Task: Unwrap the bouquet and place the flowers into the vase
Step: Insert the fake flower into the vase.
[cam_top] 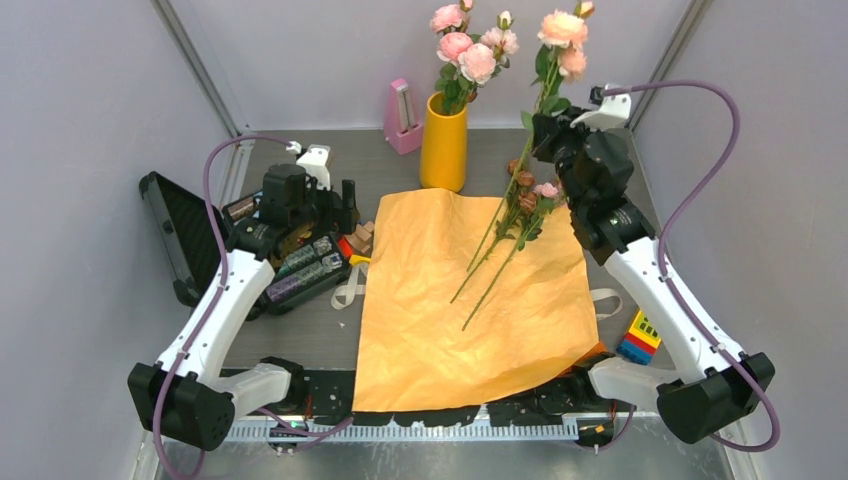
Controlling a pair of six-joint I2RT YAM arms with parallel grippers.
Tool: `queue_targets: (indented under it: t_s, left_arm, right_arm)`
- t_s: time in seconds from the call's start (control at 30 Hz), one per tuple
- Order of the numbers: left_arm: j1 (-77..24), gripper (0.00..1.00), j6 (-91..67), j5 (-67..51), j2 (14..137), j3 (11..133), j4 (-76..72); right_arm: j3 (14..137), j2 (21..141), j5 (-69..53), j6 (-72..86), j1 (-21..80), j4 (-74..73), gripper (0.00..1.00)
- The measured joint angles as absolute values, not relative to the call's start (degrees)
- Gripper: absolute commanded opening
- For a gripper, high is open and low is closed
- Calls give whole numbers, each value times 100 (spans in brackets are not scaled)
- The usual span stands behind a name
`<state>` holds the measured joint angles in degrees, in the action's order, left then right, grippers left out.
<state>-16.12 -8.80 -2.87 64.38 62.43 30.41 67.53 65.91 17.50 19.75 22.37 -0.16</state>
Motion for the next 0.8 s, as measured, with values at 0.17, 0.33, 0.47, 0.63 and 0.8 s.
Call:
queue_targets:
  t_s: [0.17, 0.33, 0.47, 0.63, 0.8]
  left_arm:
    - [-1612, 96, -875, -281, 6436, 6241, 3041]
    - [-1612, 95, -875, -261, 6416, 6211, 3033]
    - [-1612, 96, -875, -261, 6414, 6200, 3033]
    - [-1612, 96, -875, -261, 6401, 6200, 3028]
    - [-1612, 96, -875, -263, 6386, 6200, 3026]
  right_arm:
    - [7555, 6803, 1500, 1485, 2237, 622, 0]
    - [8372, 7465, 1074, 1232, 2237, 1328, 0]
    - [8871, 8066, 760, 1048, 2237, 1608, 0]
    - [9710, 8792, 513, 779, 2237, 1708, 0]
    - [10545, 9262, 432, 598, 2237, 1872, 0]
